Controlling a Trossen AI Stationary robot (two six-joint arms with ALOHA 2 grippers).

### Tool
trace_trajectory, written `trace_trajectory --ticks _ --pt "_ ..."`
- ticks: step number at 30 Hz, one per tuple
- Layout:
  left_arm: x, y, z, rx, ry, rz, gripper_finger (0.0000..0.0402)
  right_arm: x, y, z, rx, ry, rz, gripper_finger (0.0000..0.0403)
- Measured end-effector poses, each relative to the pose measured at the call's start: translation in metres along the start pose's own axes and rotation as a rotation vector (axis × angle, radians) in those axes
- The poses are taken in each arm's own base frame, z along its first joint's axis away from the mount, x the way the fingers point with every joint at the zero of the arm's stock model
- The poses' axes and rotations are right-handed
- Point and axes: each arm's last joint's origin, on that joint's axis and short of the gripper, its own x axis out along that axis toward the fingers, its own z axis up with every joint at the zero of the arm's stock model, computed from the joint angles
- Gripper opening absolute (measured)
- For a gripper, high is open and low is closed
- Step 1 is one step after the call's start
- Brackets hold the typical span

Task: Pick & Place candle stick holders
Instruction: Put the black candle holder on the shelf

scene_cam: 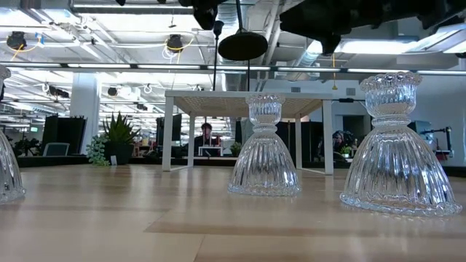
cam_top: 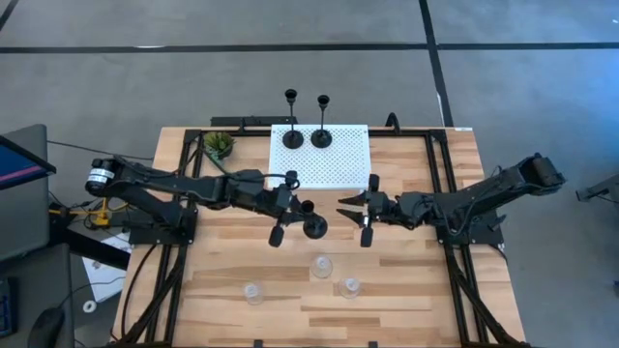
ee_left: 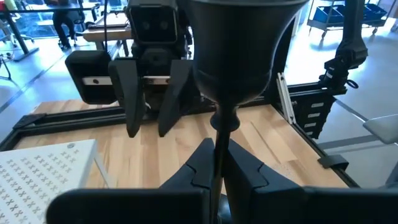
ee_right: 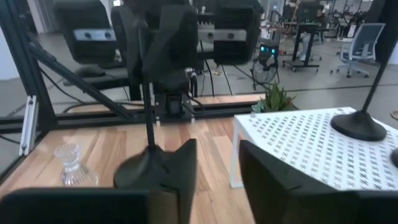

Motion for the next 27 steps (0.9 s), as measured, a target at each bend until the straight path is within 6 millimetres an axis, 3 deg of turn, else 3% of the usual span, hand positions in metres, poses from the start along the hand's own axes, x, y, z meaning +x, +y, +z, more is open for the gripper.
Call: trace_trajectory --ticks 6,11,27 --pt "0.002 0.0 -0.002 0.0 0.0 0.001 0.0014 0.009 0.003 -0.004 0.016 -0.03 0.01 0.0167" --pt "0.002 0.0 -0.001 0.0 -0.002 0.002 0.0014 0.015 0.007 -0.009 0.025 -0.053 0.073 0.0191" --pt "0.002 0.0 -0.001 0.001 -0.009 0.003 0.0015 0.055 0.023 -0.005 0.024 -0.039 0.142 0.0169"
